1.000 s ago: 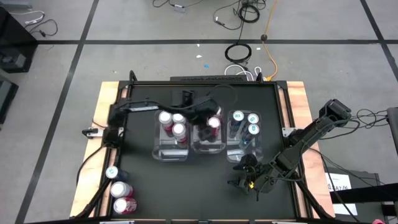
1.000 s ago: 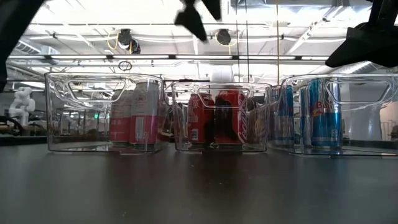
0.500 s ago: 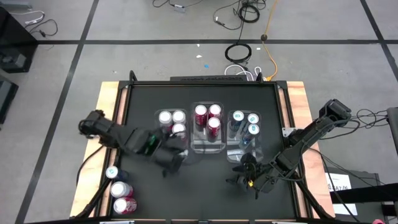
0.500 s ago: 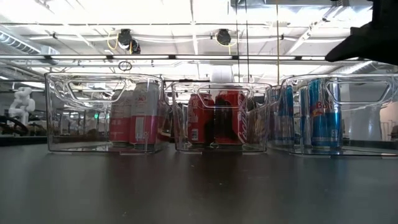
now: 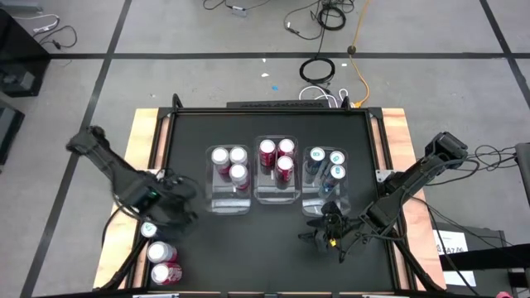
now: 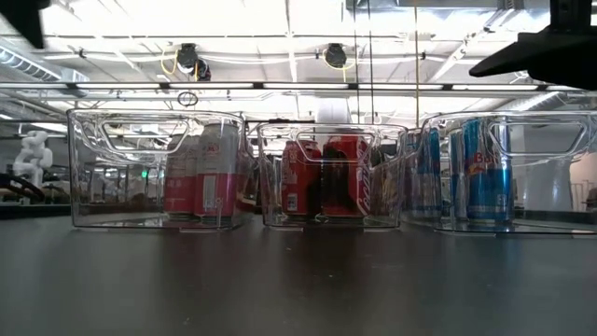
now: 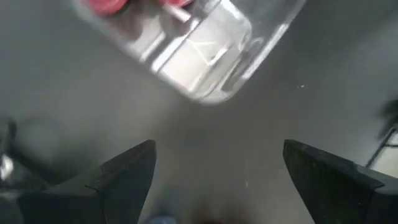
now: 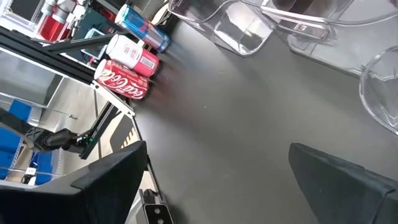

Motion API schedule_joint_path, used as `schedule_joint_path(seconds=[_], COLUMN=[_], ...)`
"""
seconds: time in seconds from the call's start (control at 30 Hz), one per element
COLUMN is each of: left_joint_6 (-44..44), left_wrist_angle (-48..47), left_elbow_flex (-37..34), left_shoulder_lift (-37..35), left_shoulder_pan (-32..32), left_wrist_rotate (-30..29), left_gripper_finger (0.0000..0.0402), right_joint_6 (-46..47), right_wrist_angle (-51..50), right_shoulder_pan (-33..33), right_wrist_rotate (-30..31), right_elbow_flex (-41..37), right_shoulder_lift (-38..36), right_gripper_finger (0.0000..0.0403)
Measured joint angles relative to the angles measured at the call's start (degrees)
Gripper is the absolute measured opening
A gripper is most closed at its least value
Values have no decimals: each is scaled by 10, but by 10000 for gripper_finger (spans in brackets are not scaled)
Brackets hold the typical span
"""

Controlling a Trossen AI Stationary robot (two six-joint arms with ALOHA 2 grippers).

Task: Sort soda cans
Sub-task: Put the red soda can into the center transparent bin

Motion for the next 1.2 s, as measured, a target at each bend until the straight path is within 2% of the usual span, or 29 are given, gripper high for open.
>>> schedule_joint_path(seconds=[0.13,0.23,0.8,0.97,1.2], left_joint_6=[-105,-134,-136,-177,-179], left_wrist_angle=[-6,-5,45,73,89], left_elbow_flex=[-41,-52,-53,-53,-53], left_shoulder_lift=[-76,-104,-90,-90,-90], left_shoulder_pan=[-36,-55,-62,-63,-63], left_wrist_rotate=[0,-6,3,4,35], left_gripper_finger=[359,359,359,359,359], right_joint_6=[0,-5,-24,-24,-21], right_wrist_angle=[3,3,3,3,2], right_shoulder_pan=[0,0,0,0,0], right_wrist_rotate=[0,-1,-2,-2,-2], right_elbow_flex=[0,0,0,0,0], right_shoulder_lift=[0,0,0,0,0], right_gripper_finger=[384,384,384,384,384])
